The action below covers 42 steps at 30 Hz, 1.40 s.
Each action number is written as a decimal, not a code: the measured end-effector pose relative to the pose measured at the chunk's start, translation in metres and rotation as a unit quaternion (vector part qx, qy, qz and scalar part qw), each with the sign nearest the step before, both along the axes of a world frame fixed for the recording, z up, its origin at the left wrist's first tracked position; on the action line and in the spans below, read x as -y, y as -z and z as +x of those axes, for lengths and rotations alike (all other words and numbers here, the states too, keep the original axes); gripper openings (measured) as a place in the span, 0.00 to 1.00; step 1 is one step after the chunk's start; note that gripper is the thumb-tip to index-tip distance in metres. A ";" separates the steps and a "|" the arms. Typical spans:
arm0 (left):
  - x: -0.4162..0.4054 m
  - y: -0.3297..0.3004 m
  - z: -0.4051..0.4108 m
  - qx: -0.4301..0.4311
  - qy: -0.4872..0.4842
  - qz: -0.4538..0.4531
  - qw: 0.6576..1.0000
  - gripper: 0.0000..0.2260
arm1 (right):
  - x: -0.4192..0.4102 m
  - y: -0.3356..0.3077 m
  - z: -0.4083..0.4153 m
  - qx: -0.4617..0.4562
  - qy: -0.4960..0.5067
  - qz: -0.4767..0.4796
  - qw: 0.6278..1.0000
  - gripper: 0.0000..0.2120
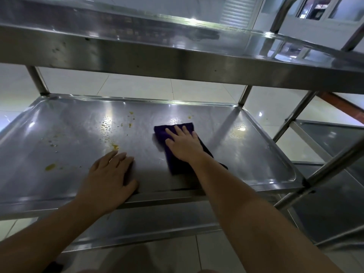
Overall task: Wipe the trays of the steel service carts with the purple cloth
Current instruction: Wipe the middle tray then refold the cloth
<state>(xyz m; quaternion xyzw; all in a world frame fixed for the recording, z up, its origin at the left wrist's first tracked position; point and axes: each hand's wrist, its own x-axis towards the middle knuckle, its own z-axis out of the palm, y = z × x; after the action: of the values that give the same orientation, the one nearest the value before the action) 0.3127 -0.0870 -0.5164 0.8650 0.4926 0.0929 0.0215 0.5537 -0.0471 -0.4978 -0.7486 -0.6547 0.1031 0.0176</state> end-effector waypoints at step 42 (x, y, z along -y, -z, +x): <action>0.015 0.005 0.040 0.010 0.065 0.042 0.997 0.35 | 0.189 -0.021 0.175 0.193 0.081 -0.151 0.966 0.19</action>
<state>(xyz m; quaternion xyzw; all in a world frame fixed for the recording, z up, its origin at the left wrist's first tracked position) 0.3530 -0.1016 -0.5215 0.8944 0.4308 0.1206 -0.0044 0.7283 -0.2363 -0.4768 -0.7985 -0.5601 0.0529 -0.2141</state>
